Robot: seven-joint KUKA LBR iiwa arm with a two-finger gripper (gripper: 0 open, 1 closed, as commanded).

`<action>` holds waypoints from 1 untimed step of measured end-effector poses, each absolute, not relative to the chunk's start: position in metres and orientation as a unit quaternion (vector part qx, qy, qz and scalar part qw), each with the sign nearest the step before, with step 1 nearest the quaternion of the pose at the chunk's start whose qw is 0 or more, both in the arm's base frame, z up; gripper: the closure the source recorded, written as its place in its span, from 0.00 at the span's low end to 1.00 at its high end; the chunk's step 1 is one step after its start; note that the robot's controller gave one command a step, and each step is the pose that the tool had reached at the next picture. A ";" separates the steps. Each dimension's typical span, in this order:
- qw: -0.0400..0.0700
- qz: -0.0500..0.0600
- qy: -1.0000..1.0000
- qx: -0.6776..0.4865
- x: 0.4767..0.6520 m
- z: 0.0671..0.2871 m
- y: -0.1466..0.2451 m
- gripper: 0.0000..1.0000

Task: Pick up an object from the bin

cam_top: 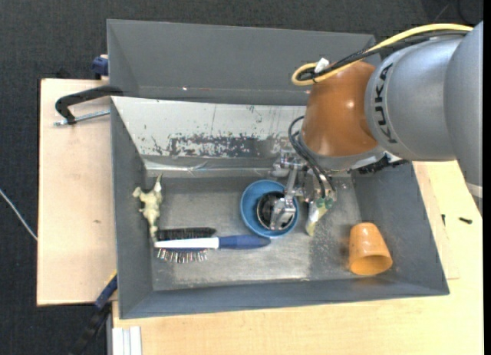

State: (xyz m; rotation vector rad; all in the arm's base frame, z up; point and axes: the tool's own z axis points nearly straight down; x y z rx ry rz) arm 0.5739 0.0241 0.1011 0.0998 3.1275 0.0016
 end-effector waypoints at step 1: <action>0.004 0.001 0.996 0.088 0.569 0.110 0.035 0.00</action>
Offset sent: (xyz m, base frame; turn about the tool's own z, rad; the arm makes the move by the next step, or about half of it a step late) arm -0.0064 0.0100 0.0077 0.1136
